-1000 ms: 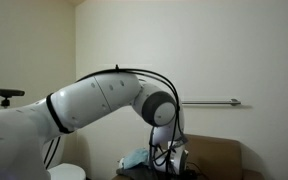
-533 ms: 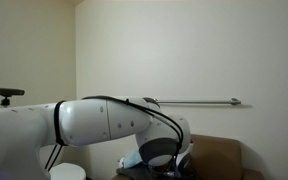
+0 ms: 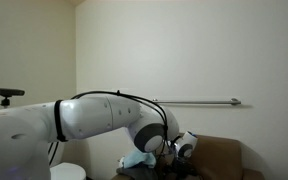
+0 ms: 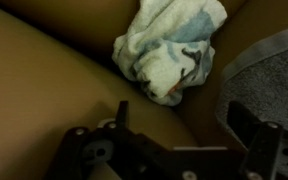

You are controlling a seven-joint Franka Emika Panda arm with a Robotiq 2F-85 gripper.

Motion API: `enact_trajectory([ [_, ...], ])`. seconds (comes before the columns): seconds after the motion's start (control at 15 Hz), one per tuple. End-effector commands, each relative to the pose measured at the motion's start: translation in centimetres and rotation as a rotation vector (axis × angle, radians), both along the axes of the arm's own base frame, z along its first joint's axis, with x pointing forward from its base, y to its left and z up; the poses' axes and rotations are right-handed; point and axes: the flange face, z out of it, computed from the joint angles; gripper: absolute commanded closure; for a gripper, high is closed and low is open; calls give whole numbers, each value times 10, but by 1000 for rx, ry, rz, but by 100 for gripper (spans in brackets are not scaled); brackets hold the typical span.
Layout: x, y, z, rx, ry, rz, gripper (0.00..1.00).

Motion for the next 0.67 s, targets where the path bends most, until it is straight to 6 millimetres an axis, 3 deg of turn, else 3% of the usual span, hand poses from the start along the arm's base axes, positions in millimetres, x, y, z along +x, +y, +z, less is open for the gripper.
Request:
enact_trajectory([
  [0.0,7,-15,-10,-8,-31,-111,0],
  [0.6,-7,-25,-33,-65,7,-496,0],
])
